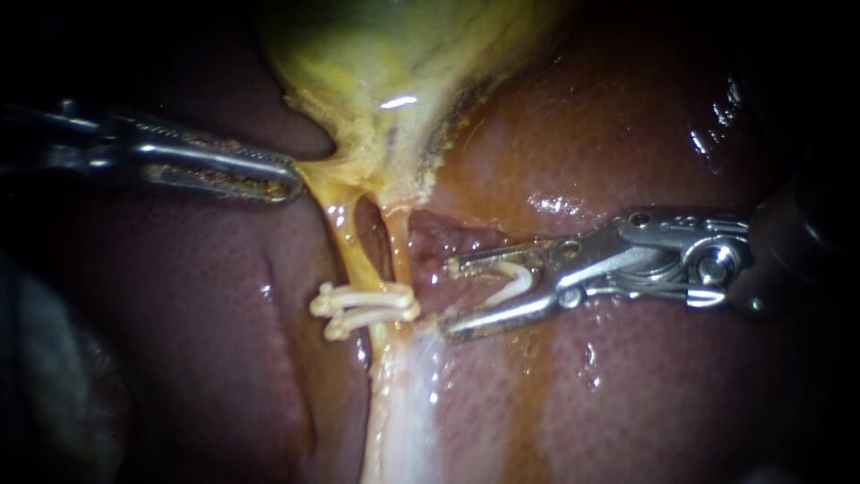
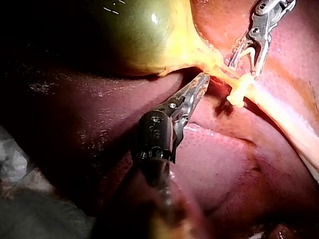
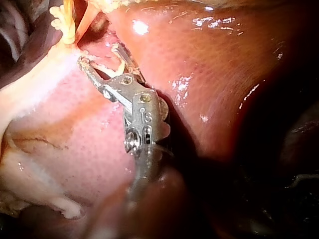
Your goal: Clipping third clip left tube
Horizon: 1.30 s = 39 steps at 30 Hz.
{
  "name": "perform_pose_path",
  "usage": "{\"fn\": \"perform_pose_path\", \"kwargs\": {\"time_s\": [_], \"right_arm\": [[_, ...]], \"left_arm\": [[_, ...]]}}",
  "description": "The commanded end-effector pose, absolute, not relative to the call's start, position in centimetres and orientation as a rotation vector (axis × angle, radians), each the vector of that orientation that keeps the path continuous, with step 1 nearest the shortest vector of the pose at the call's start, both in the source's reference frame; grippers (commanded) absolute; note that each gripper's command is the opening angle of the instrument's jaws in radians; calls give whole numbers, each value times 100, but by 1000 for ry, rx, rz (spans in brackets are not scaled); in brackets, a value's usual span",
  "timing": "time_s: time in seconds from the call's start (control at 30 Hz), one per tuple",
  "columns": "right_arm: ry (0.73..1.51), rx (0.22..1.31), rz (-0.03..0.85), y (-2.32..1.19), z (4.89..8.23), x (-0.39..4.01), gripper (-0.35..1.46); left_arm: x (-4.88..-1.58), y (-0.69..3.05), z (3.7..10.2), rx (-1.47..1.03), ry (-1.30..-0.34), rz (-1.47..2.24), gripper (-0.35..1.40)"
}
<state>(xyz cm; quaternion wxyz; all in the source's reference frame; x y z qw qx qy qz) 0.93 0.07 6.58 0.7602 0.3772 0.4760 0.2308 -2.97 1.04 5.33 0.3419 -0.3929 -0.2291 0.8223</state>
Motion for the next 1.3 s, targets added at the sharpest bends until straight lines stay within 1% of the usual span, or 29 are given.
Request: {"fn": "perform_pose_path", "kwargs": {"time_s": [0.03,0.2,0.33,0.57,0.73,0.83,1.07,1.3], "right_arm": [[1036,822,503,7,657,92,44],[1039,830,507,11,642,91,44],[1046,838,518,16,619,92,43],[1096,855,564,32,567,100,42],[1116,858,591,43,547,115,41],[1122,856,598,45,546,126,41],[1124,844,606,46,559,148,41],[1127,830,603,41,584,156,42]], "left_arm": [[-297,104,534,-1022,-596,2139,-35],[-297,104,534,-1022,-596,2139,-35],[-297,104,534,-1022,-596,2139,-35],[-296,105,535,-1021,-593,2139,-35],[-296,105,535,-1021,-592,2139,-35],[-296,105,535,-1021,-592,2139,-35],[-296,104,536,-1021,-592,2139,-35],[-297,104,536,-1021,-591,2139,-35]]}}
